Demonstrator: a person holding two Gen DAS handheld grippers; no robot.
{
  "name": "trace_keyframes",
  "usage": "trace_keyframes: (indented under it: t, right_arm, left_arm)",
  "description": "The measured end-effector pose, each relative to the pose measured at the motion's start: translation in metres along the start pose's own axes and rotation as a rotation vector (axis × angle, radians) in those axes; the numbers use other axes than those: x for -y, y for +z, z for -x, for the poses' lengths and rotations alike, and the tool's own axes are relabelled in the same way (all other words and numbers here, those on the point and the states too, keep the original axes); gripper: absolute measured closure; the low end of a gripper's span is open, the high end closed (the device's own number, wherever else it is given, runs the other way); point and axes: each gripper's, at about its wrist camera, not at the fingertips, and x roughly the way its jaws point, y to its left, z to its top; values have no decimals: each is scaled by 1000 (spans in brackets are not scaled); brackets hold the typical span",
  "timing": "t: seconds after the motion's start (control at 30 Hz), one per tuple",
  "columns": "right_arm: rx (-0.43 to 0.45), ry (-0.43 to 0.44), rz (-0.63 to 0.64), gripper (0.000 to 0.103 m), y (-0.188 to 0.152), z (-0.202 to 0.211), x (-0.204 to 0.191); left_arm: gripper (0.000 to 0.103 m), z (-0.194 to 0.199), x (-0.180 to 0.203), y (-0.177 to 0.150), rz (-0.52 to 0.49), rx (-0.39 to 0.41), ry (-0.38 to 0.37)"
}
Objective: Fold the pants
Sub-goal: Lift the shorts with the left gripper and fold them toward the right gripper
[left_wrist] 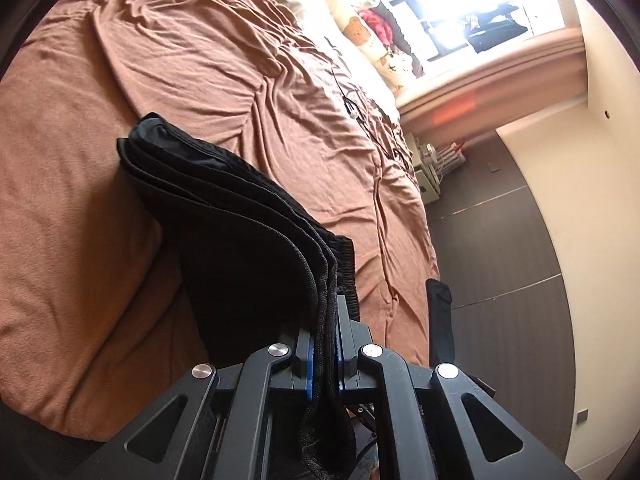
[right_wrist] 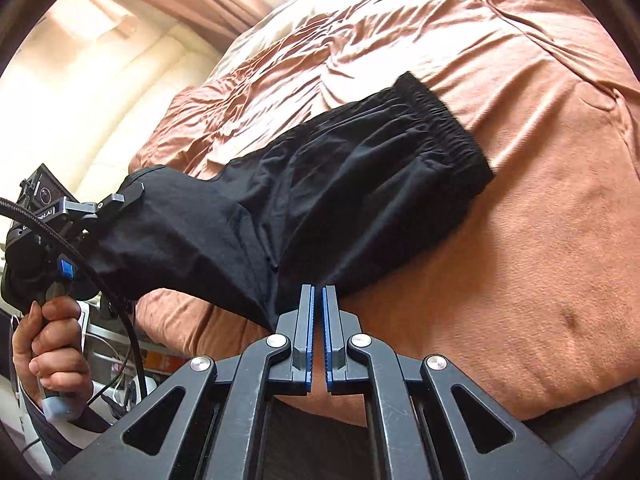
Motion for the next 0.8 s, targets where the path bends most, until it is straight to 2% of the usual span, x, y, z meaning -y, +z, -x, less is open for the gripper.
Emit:
trace_keyframes:
  t: [0.07, 0.1, 0.23, 0.67, 0.77, 0.8]
  right_arm:
    - [9, 0, -16, 99, -2, 8, 7]
    - [14, 3, -26, 93, -1, 13, 13]
    - [49, -1, -53, 61, -4, 29, 27]
    - [81, -17, -85, 59, -16, 60, 54]
    - [84, -23, -92, 59, -16, 66, 58]
    - [85, -27, -94, 59, -17, 68, 59]
  left_arm:
    - [95, -12, 9, 0, -14, -19, 3]
    - [95, -19, 13, -1, -22, -29, 4]
    - [95, -46, 28, -5, -41, -73, 1]
    - [95, -129, 52, -28, -77, -232, 10]
    - [89, -144, 51, -32, -70, -263, 13]
    - [75, -147, 51, -33, -63, -274, 7]
